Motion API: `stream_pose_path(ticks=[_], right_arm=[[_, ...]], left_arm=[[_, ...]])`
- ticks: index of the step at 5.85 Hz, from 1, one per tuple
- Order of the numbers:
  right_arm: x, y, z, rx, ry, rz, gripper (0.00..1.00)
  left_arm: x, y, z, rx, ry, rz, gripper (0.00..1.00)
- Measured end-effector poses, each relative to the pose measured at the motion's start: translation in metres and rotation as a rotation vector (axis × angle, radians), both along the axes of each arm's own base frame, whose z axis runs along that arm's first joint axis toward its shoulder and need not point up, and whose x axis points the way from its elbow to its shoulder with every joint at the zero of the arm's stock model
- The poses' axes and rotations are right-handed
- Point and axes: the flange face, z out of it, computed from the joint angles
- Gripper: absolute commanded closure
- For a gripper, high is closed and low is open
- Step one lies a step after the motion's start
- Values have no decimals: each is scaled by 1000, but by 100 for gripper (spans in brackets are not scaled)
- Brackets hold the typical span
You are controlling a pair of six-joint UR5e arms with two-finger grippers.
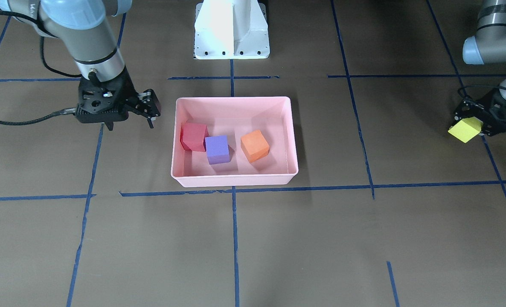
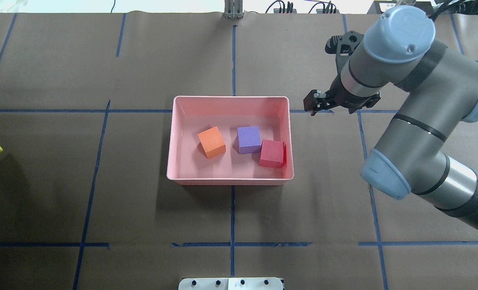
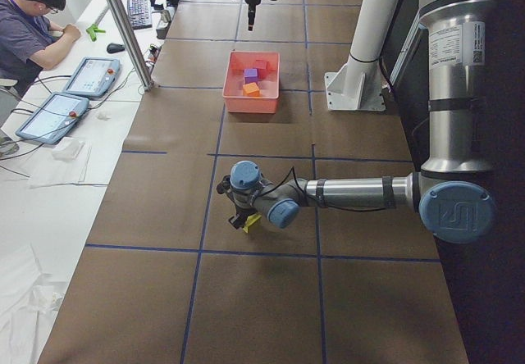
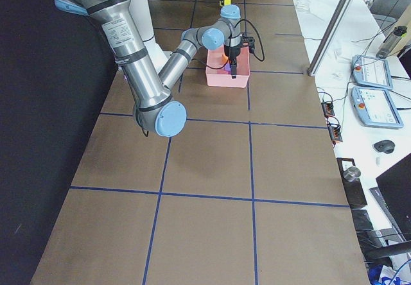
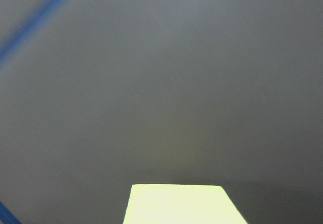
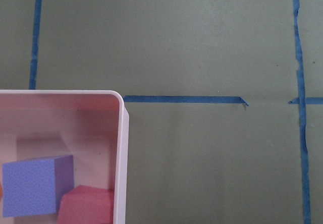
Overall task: Place blocks into pink bin with both arms
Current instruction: 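Grasp the yellow block with the left gripper while the right arm withdraws, then carry the yellow block into the bin and release it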
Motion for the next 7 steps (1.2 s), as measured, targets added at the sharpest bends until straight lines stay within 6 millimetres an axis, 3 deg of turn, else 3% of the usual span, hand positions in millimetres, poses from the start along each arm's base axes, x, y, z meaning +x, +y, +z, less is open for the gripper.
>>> stream_pose_path(ticks=[2,4,5,6,7], right_arm=[[59,-24,41,39,25,-83,0],[160,-42,114,91,59,-188,0],[212,-42,153,118,77,-234,0],[253,-33,189,127,75,-273,0],[286,-20,221,124,62,-297,0]], left_arm=[[5,-54,-105,-76,-14,-71,41],[33,-91,-244,-257,-12,-202,39],[64,-86,-309,-368,8,-278,39],[114,-68,-367,-485,39,-344,39],[177,-41,-417,-576,52,-404,36]])
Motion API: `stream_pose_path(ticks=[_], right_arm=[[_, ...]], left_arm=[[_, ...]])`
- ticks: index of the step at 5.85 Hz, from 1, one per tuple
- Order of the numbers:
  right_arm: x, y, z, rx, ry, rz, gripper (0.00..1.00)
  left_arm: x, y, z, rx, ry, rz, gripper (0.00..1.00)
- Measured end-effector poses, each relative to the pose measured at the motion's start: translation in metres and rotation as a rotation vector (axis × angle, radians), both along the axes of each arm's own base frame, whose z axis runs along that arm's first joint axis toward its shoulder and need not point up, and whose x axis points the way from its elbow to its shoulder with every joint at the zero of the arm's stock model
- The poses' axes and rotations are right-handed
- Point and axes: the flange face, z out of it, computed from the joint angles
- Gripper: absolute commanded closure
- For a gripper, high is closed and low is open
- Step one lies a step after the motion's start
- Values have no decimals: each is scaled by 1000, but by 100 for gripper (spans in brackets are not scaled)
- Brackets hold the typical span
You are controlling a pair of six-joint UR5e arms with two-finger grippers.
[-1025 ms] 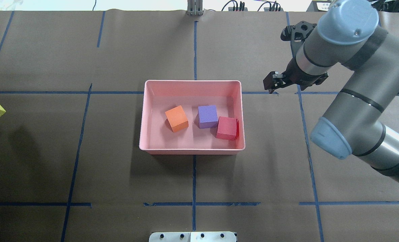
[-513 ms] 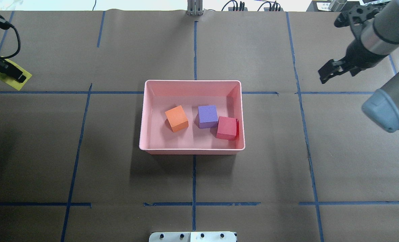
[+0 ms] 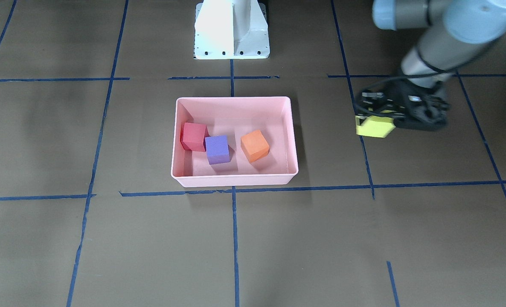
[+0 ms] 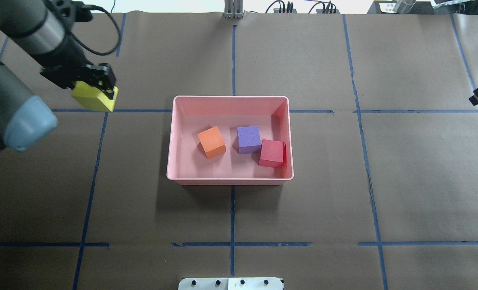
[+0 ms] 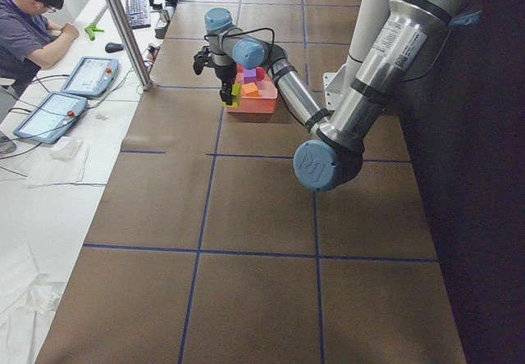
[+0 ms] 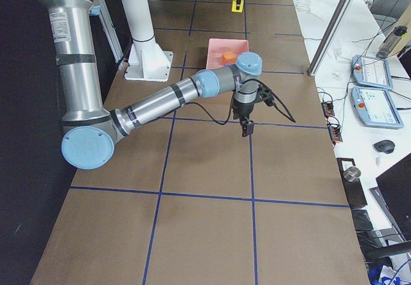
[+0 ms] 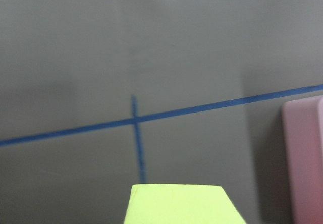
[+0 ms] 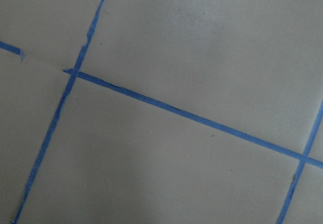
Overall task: Place blocks into pink bin with both arms
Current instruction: 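Carry the yellow block into the bin and release it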
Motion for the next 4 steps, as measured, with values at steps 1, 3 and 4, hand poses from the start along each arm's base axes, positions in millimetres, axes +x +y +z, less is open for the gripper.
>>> stream_pose_path(ticks=[1,3,4], right_arm=[[21,11,20,-10,-6,-4,0],[33,20,34,-24,-11,0,0],[34,22,36,-28,-11,1,0]], left_arm=[[64,32,-43,-65,-1,-60,30],[159,68,-106,-156,-12,-167,6],[186,78,-124,-173,-15,-197,0]])
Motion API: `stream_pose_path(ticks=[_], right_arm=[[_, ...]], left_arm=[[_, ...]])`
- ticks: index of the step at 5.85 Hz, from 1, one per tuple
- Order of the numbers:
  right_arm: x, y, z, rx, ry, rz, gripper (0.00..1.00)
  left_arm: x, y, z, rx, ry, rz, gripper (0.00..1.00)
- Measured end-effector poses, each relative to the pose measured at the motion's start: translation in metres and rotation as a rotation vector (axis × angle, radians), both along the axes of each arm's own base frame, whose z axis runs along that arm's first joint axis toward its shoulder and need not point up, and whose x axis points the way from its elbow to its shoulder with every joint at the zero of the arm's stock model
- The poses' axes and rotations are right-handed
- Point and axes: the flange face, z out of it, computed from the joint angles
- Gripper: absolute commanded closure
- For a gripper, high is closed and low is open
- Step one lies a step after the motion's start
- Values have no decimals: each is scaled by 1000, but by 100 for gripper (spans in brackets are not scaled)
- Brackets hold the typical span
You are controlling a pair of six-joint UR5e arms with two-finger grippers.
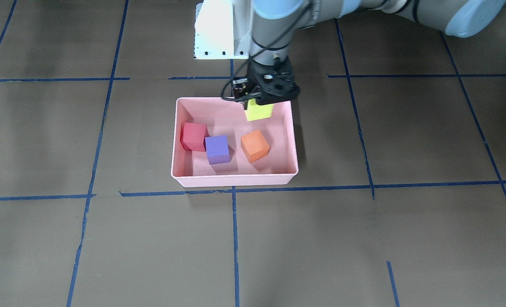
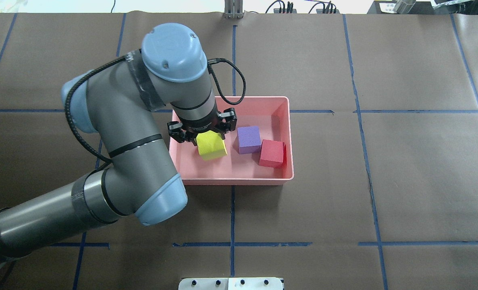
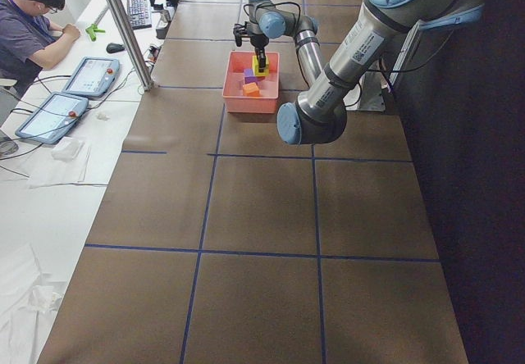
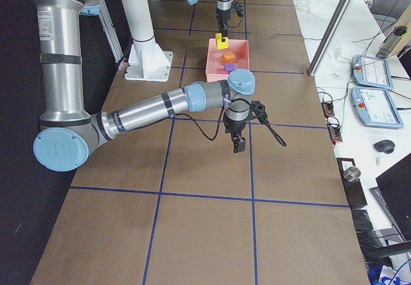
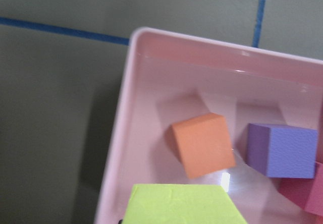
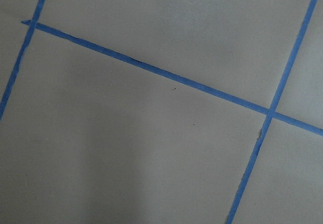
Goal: Place blocks into pink bin with both arms
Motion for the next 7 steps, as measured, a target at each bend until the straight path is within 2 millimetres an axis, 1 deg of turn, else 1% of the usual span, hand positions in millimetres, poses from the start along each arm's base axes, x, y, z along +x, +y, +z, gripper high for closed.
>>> stream_pose_path(ticks=[1,2,3,4,5,6,7], right_arm=[[1,2,2,-4,0,1,0],[1,3,3,-5,1,1,0],[4,5,6,-10,2,5,0],[10,12,15,-10,3,11,0],[20,23,28,0,0,23,0],[34,39,44,-6,-16,39,0],[45,56,60,-33,-36,55,0]], left_arm=[[8,7,-8,6,3,-4,0],[3,13,-7,33,9,15,0],[-19,14,13,97,0,59,0],[-56,3,51,172,-25,120,0],[-107,-24,95,244,-55,195,0],[-167,-56,142,310,-86,270,0],[-236,-83,195,355,-113,330,0]])
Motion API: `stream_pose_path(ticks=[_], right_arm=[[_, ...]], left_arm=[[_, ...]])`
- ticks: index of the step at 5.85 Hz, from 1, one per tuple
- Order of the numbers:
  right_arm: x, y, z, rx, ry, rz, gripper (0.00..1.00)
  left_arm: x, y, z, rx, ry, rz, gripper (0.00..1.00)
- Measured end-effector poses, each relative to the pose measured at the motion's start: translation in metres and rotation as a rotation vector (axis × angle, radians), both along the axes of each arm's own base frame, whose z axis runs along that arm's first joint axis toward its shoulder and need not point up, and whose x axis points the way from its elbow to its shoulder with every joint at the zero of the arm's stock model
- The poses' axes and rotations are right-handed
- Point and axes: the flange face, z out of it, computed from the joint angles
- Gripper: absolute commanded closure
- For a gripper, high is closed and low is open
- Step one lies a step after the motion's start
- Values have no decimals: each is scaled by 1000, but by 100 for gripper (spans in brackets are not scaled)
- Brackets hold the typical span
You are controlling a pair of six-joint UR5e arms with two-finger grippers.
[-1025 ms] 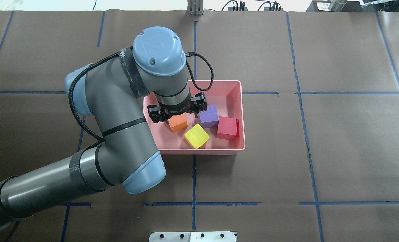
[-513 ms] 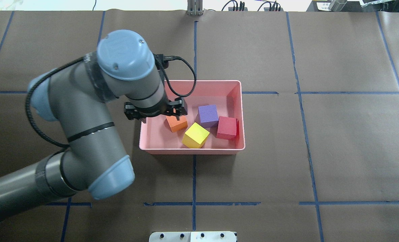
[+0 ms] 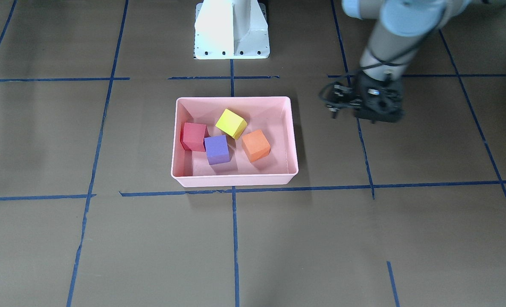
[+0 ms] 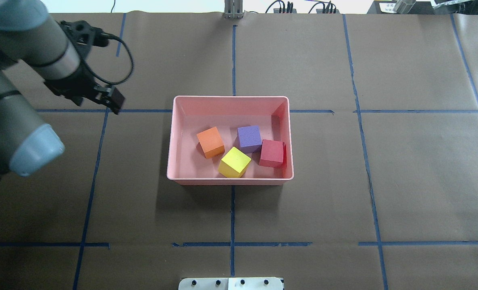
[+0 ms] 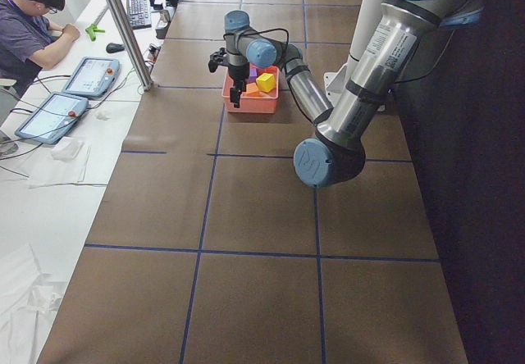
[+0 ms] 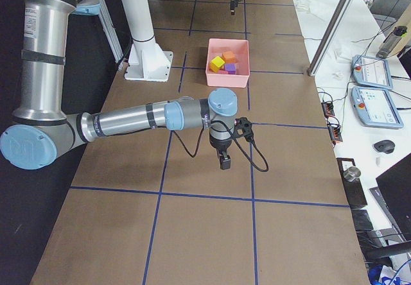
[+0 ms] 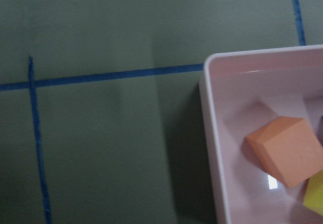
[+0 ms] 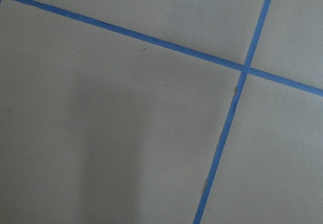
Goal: Place blocks into pink bin with both arms
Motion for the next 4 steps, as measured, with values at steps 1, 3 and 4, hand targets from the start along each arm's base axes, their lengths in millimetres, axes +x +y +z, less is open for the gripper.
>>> stream_pose_path(ticks=[1,3,4], right_arm=[[5,10,12,-28,-8,10,0],[7,13,26,-56,-7,14,0],[7,13,29,-61,-6,14,0]], left_arm=[[-78,-15,56,24,-15,40,0],[-218,0,165,-3,-28,30,0],[-263,22,217,-37,-40,28,0]])
